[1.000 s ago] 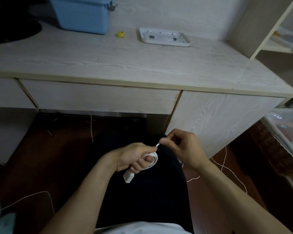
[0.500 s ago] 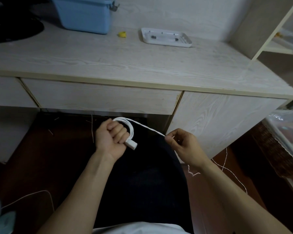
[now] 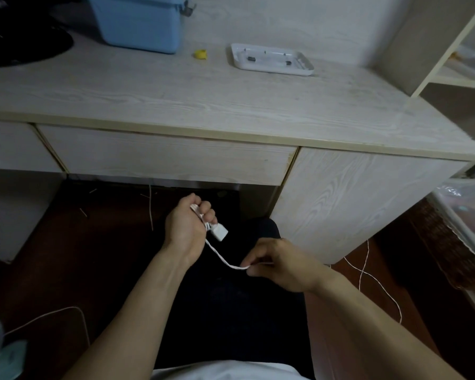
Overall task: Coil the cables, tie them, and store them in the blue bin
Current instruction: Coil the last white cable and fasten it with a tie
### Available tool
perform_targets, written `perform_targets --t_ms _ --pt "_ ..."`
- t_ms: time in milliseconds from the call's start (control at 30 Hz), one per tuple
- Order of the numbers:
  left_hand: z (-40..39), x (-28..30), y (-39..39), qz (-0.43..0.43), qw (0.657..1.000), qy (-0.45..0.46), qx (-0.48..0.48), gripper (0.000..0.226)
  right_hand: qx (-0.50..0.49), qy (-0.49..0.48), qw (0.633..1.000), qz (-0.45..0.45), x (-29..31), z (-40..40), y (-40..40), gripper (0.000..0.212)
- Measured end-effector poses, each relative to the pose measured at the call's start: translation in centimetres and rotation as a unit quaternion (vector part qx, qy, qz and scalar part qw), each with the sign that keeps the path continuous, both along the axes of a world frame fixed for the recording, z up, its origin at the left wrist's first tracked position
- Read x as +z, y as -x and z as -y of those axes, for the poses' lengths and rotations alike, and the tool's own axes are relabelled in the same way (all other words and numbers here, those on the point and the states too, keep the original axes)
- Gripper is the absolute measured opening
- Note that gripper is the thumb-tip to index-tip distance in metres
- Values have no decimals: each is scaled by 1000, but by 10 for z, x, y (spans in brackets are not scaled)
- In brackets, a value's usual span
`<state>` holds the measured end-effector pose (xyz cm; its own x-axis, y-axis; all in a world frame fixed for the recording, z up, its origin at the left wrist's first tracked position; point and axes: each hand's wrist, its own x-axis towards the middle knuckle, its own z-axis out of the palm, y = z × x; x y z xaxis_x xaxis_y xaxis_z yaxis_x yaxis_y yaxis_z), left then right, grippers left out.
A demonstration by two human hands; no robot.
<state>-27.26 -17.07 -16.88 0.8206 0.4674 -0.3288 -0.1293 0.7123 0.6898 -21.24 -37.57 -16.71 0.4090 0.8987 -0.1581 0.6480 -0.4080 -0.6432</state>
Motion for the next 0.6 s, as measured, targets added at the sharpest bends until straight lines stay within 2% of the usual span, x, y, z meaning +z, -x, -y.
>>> perform_targets --t_ms 67,100,167,200,267,367,433,533,600 --pt "3 -2 2 -53 989 -122 -63 25 -8 -42 999 19 3 0 1 16" --pt "5 -2 3 -85 971 -198 -106 26 -16 -67 997 31 4 0 2 17" --pt "10 1 7 -137 910 -331 -207 25 -34 -112 992 50 7 0 1 16" --pt "14 3 9 -150 880 -370 -257 25 -46 -130 989 54 9 0 -1 16" --pt "22 6 13 -151 834 -402 -347 32 -77 -156 983 55 10 1 -4 16" --pt "30 10 19 -126 799 -383 -446 50 -118 -176 974 85 9 1 -4 14" --pt "31 10 19 -115 798 -366 -465 54 -159 -189 966 84 10 2 -3 13" --pt "29 10 19 -87 832 -319 -446 49 -210 -202 956 28 13 2 -3 12" --pt "26 9 19 -80 843 -314 -430 49 -220 -205 954 16 13 1 -2 16"
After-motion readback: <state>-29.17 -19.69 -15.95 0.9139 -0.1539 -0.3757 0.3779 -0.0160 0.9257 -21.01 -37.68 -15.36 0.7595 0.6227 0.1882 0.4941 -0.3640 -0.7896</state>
